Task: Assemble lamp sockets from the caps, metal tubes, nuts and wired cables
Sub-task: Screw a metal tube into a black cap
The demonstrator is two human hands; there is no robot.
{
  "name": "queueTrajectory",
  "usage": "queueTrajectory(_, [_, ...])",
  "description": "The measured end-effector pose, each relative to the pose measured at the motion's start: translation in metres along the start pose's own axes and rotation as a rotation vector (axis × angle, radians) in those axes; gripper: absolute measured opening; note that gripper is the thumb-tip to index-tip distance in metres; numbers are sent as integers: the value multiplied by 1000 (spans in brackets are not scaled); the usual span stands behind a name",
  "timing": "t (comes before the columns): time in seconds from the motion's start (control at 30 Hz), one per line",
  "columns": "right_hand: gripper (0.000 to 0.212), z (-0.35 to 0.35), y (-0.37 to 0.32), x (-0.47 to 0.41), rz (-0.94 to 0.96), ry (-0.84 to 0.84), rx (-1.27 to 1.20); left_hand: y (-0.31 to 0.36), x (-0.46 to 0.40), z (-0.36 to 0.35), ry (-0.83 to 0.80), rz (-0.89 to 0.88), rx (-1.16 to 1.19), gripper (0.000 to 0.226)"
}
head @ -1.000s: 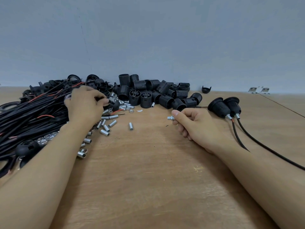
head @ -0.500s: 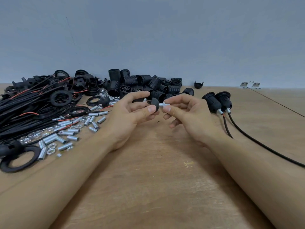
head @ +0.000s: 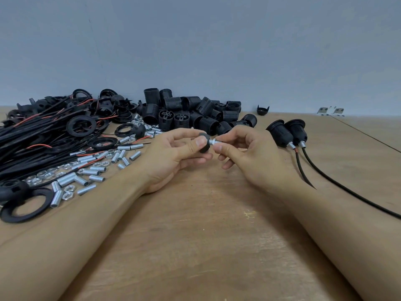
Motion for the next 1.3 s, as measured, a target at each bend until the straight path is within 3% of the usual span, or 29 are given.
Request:
queueTrajectory(0.1, [4, -1, -4, 0, 29, -10, 87, -1, 0, 0, -5, 29, -18, 36])
queueTrajectory(0.33, [1, 1, 0, 0, -15, -42, 33, -1, -3, 2, -65, -5, -35, 27])
queueTrajectory(0.7, [16, -2, -5, 2, -4, -47, 169, 0, -1, -1, -96, 20, -80, 32])
queueTrajectory(0.87, [47, -9, 2, 3, -184, -61, 175, -1, -3, -2, -144, -14, -44, 34])
queueTrajectory(1.0, [59, -12, 3, 3, -273, -20, 76, 0, -6, 0, -98, -17, -5, 41])
queueTrajectory(1.17, [32, -10, 1, 0, -211, -28, 111, -1, -6, 2, -49, -3, 8, 44])
queueTrajectory(1.3, [62, -8, 7, 0, -272, -13, 143, -1, -6, 0, -51, -1, -6, 46])
Point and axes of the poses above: each hand's wrist, its own x-axis away from the middle knuckle, its own z-axis out of the back of the hand, y = z × x, the point moved 6 cm from there along -x, towards the middle knuckle, and after that the axes turned 8 degrees about -y, right-handed, at the moved point
